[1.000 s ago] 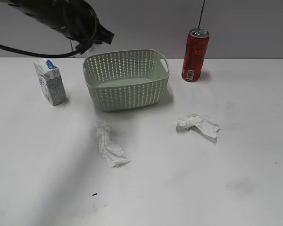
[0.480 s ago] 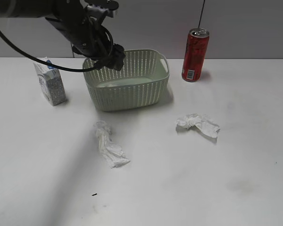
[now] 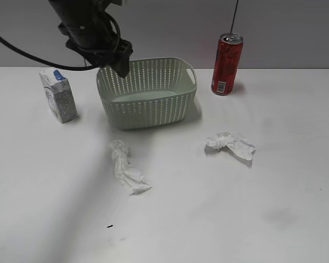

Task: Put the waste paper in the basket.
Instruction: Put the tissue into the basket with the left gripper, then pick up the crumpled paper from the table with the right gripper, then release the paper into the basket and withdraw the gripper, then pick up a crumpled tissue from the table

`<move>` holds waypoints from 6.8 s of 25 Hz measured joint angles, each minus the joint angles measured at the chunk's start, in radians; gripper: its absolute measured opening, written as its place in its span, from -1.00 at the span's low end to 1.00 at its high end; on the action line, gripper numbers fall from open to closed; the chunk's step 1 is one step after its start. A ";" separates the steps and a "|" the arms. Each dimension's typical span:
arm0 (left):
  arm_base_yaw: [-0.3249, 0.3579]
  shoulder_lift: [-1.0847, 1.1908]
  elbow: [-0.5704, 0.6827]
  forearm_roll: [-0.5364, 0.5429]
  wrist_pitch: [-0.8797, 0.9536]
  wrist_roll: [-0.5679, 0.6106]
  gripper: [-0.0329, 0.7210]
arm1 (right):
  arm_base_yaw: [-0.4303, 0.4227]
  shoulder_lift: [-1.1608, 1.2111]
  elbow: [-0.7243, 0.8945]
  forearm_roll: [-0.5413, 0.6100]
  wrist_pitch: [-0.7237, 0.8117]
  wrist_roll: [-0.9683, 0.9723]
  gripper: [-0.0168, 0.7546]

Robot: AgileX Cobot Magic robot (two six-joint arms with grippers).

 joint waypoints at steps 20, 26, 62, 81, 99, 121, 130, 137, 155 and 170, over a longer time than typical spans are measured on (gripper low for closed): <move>0.289 -0.465 0.290 0.032 0.248 0.000 0.61 | 0.000 0.000 0.000 -0.001 0.000 0.000 0.55; 0.289 -0.708 0.555 0.037 0.246 0.000 0.60 | 0.000 0.015 -0.017 0.003 -0.055 0.000 0.55; 0.289 -2.075 1.315 0.094 0.076 -0.118 0.58 | 0.144 1.539 -0.604 0.125 -0.285 -0.006 0.55; 0.289 -2.076 1.315 0.097 0.076 -0.125 0.57 | 0.253 1.991 -0.817 -0.085 -0.349 0.053 0.53; 0.289 -2.076 1.315 0.097 0.076 -0.125 0.57 | 0.254 2.110 -0.843 -0.083 -0.420 0.054 0.04; 0.289 -2.076 1.315 0.098 0.076 -0.125 0.57 | 0.389 1.985 -1.219 0.142 -0.558 -0.207 -0.89; 0.289 -2.076 1.315 0.098 0.076 -0.125 0.57 | 0.389 2.180 -1.249 0.118 -0.806 -0.207 -0.85; 0.289 -2.076 1.315 0.098 0.076 -0.125 0.57 | 0.392 2.244 -1.249 0.080 -0.758 -0.209 0.49; 0.289 -2.071 1.315 0.119 0.073 -0.125 0.57 | 0.324 2.044 -1.308 0.035 -0.041 -0.133 0.58; 0.226 -1.446 1.134 -0.016 -0.148 -0.003 0.57 | -0.112 1.878 -1.169 0.017 0.244 -0.121 0.58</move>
